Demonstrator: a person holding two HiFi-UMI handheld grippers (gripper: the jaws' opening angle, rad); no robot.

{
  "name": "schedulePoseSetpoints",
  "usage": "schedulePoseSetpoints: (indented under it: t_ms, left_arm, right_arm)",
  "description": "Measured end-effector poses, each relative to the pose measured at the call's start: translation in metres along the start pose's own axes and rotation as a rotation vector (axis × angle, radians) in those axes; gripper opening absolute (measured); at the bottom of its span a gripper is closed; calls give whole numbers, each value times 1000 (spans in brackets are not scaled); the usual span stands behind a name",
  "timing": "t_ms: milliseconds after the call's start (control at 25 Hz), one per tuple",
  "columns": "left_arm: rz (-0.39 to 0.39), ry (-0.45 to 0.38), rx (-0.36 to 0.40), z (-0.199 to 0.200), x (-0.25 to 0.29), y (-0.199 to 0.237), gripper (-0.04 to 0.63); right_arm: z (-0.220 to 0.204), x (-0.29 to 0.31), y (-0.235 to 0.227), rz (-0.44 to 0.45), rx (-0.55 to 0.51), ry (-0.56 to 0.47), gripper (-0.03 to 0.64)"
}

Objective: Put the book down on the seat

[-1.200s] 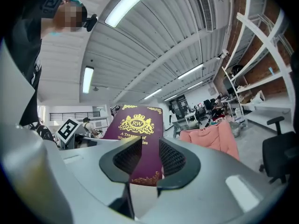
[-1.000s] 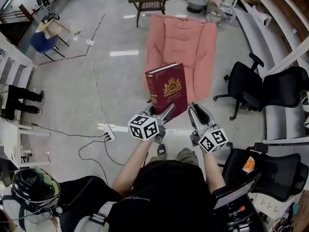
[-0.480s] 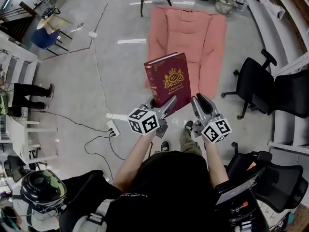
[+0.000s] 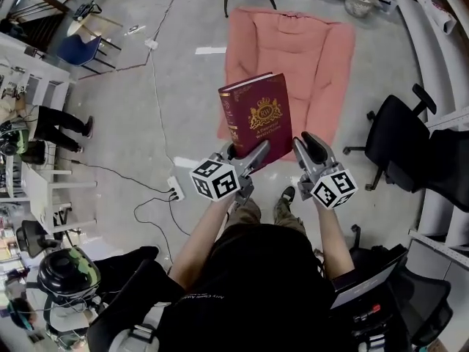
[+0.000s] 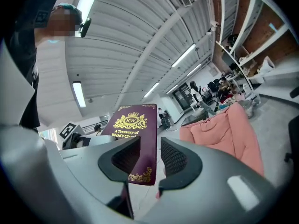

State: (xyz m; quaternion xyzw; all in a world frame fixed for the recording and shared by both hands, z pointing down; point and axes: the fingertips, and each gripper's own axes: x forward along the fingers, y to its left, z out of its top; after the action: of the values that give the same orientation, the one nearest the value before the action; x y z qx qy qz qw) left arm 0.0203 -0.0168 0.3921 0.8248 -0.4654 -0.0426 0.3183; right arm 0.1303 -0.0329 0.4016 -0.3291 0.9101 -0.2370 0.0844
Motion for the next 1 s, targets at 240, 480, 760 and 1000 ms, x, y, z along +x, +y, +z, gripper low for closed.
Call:
schedulePoseSetpoints:
  t_ms: [240,480,760,1000]
  left_arm:
    - [-20,20,-34,4,12,23,239]
    - [-81,56,-107,22,22,82,239]
    - [-239,133,-181,54,24,139,241]
    - [-433,194,-265,68,45,140,241]
  right_arm:
    - [-5,24,-8,21,12,53,183]
    - [-18,68,-13,3,25,91,196]
    - [-12,124,-17,-54,77,104,224]
    - [-11,160,-20,10,115,81,276]
